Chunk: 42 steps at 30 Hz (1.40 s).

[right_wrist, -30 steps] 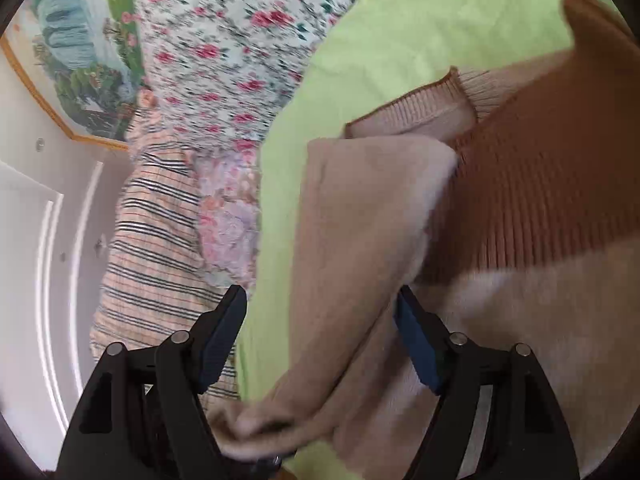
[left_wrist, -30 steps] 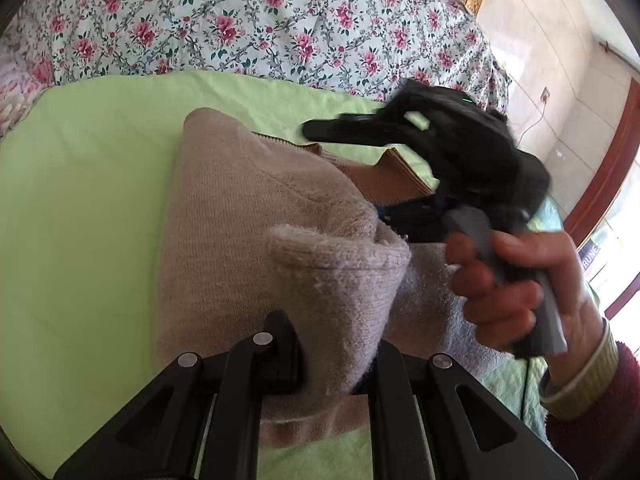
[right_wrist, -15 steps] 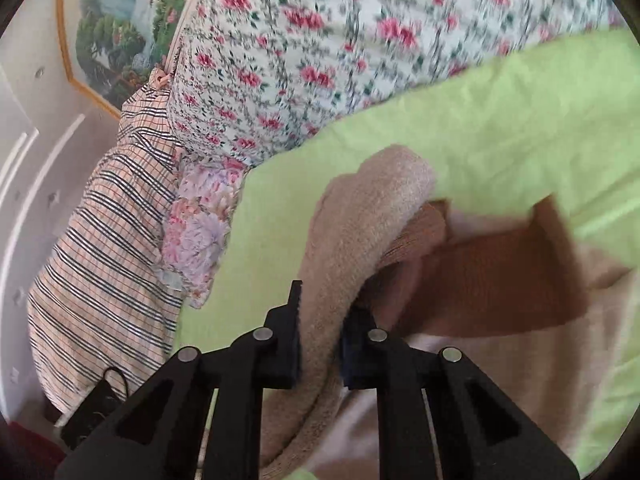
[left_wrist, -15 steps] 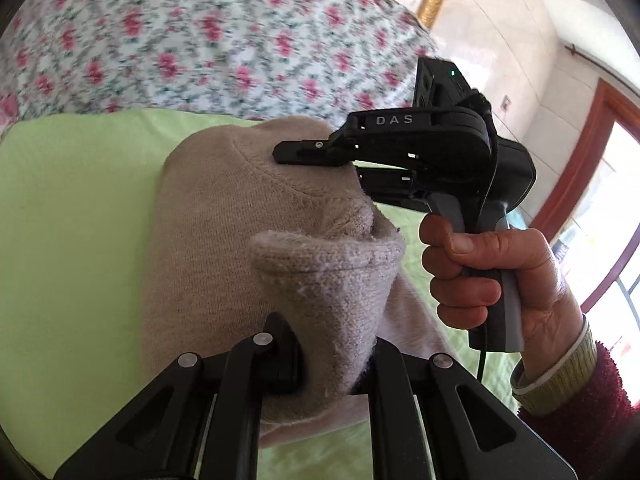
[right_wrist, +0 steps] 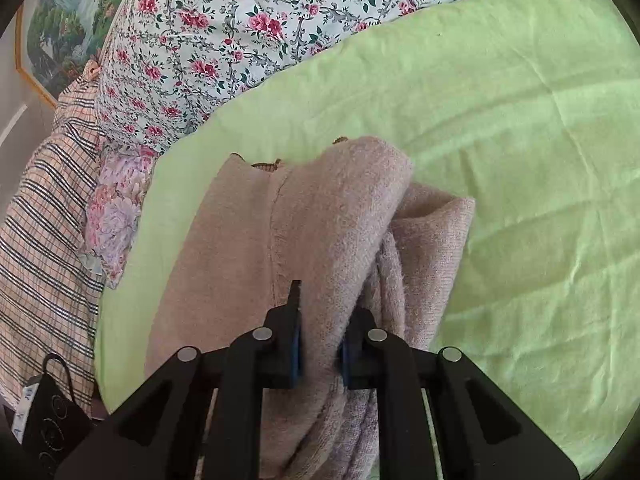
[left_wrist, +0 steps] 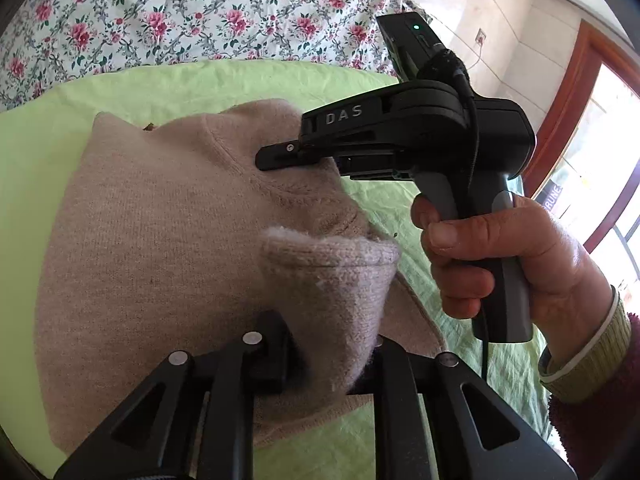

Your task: Fold small clothes

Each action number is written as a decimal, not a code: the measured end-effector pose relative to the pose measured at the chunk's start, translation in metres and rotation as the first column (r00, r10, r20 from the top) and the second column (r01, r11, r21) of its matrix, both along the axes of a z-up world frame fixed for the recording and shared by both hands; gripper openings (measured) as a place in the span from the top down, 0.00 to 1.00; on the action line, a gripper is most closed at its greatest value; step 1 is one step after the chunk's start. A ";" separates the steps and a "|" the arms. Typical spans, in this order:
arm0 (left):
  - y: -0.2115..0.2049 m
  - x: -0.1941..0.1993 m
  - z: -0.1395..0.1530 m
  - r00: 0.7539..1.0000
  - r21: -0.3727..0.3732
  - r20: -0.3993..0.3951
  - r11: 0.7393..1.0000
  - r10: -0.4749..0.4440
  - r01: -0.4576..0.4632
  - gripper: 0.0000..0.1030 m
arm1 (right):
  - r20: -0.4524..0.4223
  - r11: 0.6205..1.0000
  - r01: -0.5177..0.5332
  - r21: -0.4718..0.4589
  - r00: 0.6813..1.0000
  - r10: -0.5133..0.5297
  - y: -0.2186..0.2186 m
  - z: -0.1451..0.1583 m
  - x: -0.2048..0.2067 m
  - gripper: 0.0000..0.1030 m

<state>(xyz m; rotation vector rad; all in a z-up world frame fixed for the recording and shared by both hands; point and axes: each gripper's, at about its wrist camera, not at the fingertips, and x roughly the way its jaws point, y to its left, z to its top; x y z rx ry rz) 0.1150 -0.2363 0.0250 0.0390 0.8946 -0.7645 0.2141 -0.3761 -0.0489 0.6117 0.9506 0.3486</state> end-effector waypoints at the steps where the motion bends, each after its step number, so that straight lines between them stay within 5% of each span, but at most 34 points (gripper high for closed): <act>1: 0.000 0.000 0.000 1.000 0.005 -0.005 1.000 -0.008 0.008 0.78 | -0.002 1.000 0.007 -0.017 1.000 -0.007 0.001 -0.001 -0.001 0.82; 8: 0.033 -0.025 0.013 0.994 -0.021 -0.059 0.995 -0.094 0.092 0.50 | 0.018 0.989 0.096 -0.110 0.995 -0.095 -0.011 0.007 -0.030 0.78; 10: 0.052 -0.030 0.023 0.994 -0.025 -0.057 0.996 -0.092 0.090 0.41 | 0.002 0.981 0.134 -0.141 0.991 -0.135 -0.017 0.011 -0.042 0.62; 12: 0.076 -0.028 0.031 0.998 -0.028 -0.043 0.998 -0.055 0.054 0.18 | -0.012 0.981 0.161 -0.111 0.987 -0.163 -0.024 0.012 -0.051 0.44; 13: 0.086 -0.024 0.034 0.999 -0.025 -0.039 0.999 -0.029 0.028 0.15 | -0.012 0.984 0.161 -0.071 0.987 -0.162 -0.027 0.011 -0.055 0.37; 16: 0.115 0.006 0.036 0.996 -0.053 -0.077 0.998 0.036 -0.040 0.14 | -0.028 0.983 0.146 0.107 0.989 -0.144 -0.034 0.004 -0.060 0.21; 18: 0.128 0.032 0.029 0.988 -0.066 -0.132 0.994 0.082 -0.092 0.12 | -0.053 0.976 0.144 0.164 0.989 -0.136 -0.032 -0.003 -0.057 0.19; 21: 0.139 0.080 0.008 0.957 -0.127 -0.279 0.984 0.082 -0.121 0.12 | -0.097 0.975 0.136 0.173 0.988 -0.121 -0.025 -0.015 -0.050 0.19; 28: 0.134 0.153 -0.054 0.877 -0.184 -0.475 0.965 0.077 -0.184 0.07 | -0.103 0.979 0.114 0.170 0.990 -0.097 -0.015 -0.022 -0.041 0.20; 30: 0.126 0.157 -0.056 0.890 -0.209 -0.453 0.963 0.060 -0.171 0.09 | -0.110 0.984 0.100 0.147 0.990 -0.084 -0.008 -0.024 -0.038 0.32; 31: 0.121 0.158 -0.055 0.900 -0.209 -0.433 0.965 0.055 -0.160 0.23 | -0.116 0.983 0.091 0.162 0.991 -0.072 -0.005 -0.026 -0.038 0.52; 34: 0.112 0.155 -0.057 0.910 -0.206 -0.410 0.967 0.054 -0.150 0.48 | -0.108 0.980 0.107 0.168 0.990 -0.090 0.001 -0.022 -0.040 0.64; 37: 0.122 0.141 -0.042 0.946 -0.228 -0.317 0.963 0.066 -0.143 0.59 | -0.064 0.979 0.112 0.169 0.993 -0.102 0.010 -0.003 -0.047 0.68; 42: 0.166 0.106 -0.007 0.972 -0.175 -0.200 0.972 0.123 -0.158 0.61 | 0.025 0.984 0.012 0.179 1.000 -0.017 0.064 0.030 -0.045 0.70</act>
